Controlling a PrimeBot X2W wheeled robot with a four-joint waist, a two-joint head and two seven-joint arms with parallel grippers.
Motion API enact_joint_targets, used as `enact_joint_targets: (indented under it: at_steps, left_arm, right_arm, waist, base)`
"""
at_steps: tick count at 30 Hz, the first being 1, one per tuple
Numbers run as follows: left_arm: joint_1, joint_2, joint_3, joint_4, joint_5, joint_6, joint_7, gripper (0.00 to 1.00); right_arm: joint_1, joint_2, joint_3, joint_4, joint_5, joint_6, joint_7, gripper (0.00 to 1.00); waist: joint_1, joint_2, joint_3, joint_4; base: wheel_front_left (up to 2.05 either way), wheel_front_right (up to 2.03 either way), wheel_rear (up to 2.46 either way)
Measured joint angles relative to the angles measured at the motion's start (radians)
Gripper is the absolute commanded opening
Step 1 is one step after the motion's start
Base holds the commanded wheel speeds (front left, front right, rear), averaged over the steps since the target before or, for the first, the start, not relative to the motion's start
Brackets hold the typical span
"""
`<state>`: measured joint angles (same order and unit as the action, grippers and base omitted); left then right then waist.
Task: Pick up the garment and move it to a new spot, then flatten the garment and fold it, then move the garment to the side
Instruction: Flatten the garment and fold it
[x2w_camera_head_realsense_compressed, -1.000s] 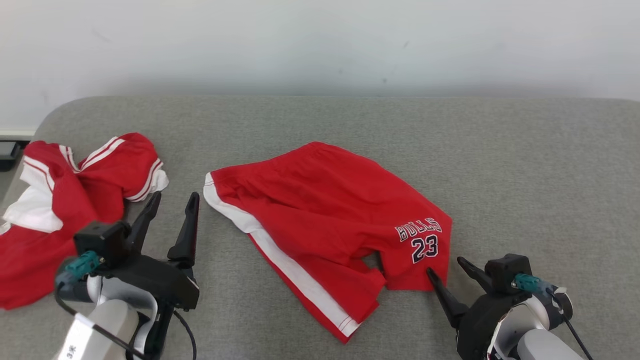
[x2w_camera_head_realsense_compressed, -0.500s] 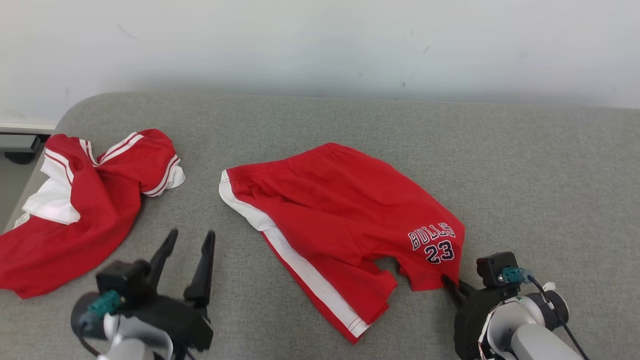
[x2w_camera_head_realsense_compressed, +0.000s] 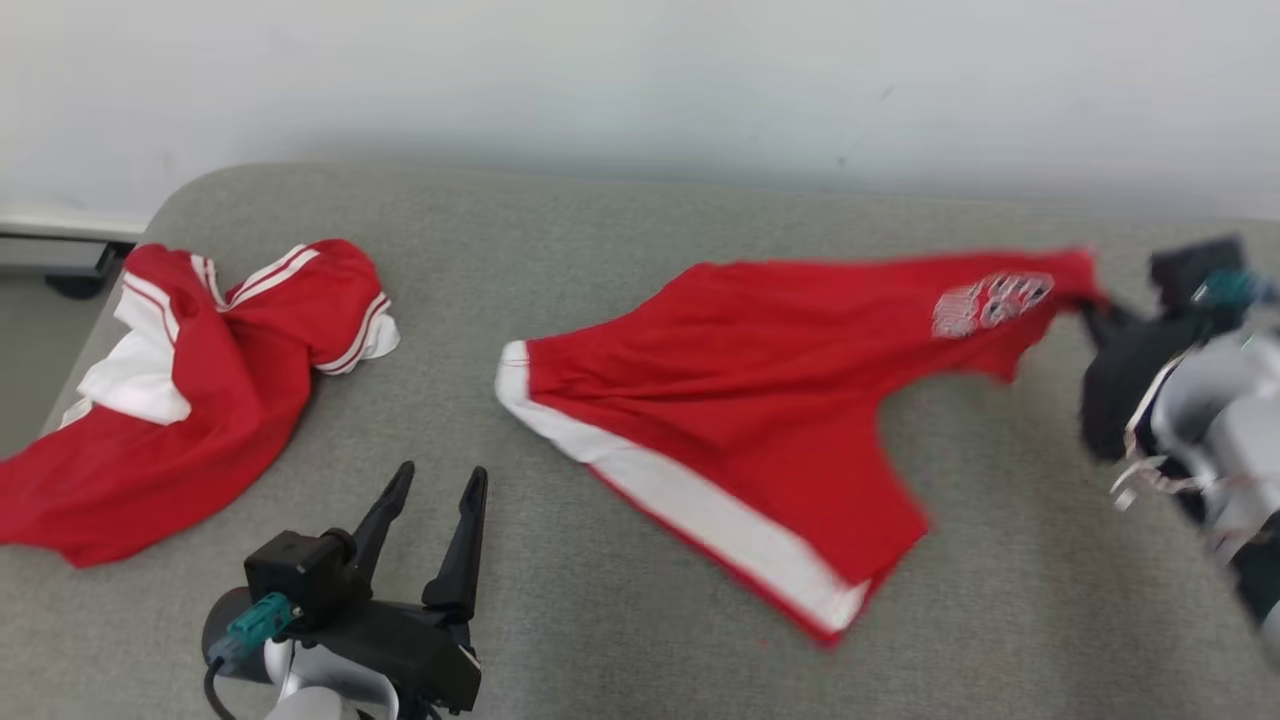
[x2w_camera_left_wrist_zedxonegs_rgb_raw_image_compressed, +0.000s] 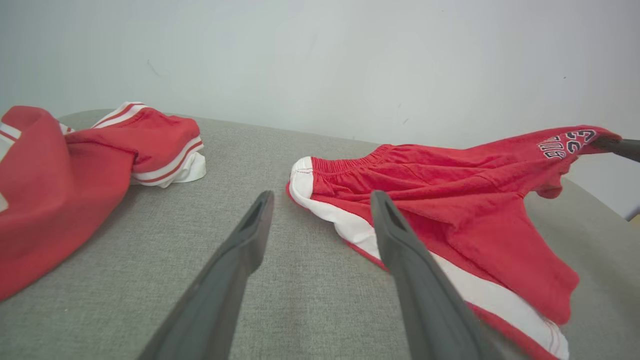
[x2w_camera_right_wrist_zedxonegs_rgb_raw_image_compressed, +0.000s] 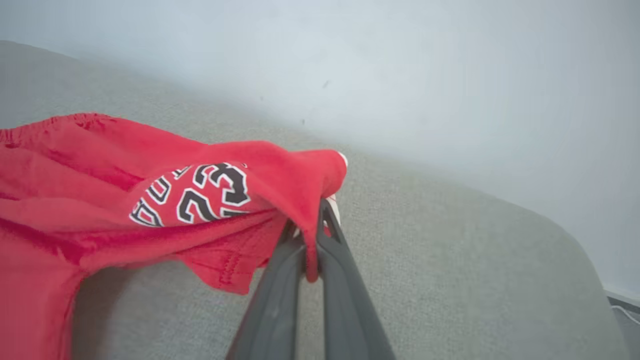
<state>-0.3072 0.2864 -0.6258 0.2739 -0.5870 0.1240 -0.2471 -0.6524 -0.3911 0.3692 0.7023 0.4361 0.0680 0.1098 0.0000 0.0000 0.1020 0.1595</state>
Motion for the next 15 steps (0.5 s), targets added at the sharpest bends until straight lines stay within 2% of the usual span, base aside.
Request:
enact_joint_targets:
  at_steps: [7,10,11,12,15]
  left_arm:
    - [-0.012,-0.032,-0.014,-0.013,0.012,0.000,0.009,1.00]
    - [-0.034,-0.047,-0.029,-0.020,0.017,0.000,0.018,1.00]
    - [-0.040,-0.053,-0.030,-0.021,0.017,0.000,0.018,1.00]
    - [-0.046,-0.057,-0.030,-0.021,0.017,0.000,0.018,1.00]
    - [-0.047,-0.056,-0.020,-0.016,0.017,0.000,0.018,1.00]
  right_arm:
    - [-0.214,-0.084,0.002,0.108,-0.048,0.020,0.030,0.00]
    - [-0.263,-0.097,0.009,0.164,-0.067,0.020,0.032,0.49]
    - [-0.268,-0.098,0.011,0.180,-0.070,0.020,0.032,0.97]
    - [-0.275,-0.097,0.014,0.198,-0.070,0.020,0.031,1.00]
    - [-0.285,-0.069,0.033,0.236,-0.075,0.022,0.017,1.00]
  waist:
    - [0.0000,0.0001,0.035,0.061]
    - [0.0001,0.0000,0.053,0.088]
    - [0.0001,0.0000,0.059,0.096]
    - [0.0001,0.0001,0.065,0.105]
    - [0.0001,0.0000,0.082,0.126]
  base:
    - [0.00,0.00,0.00]
    - [0.00,0.00,0.00]
    - [0.00,0.00,0.00]
    - [0.00,0.00,0.00]
    - [0.00,0.00,0.00]
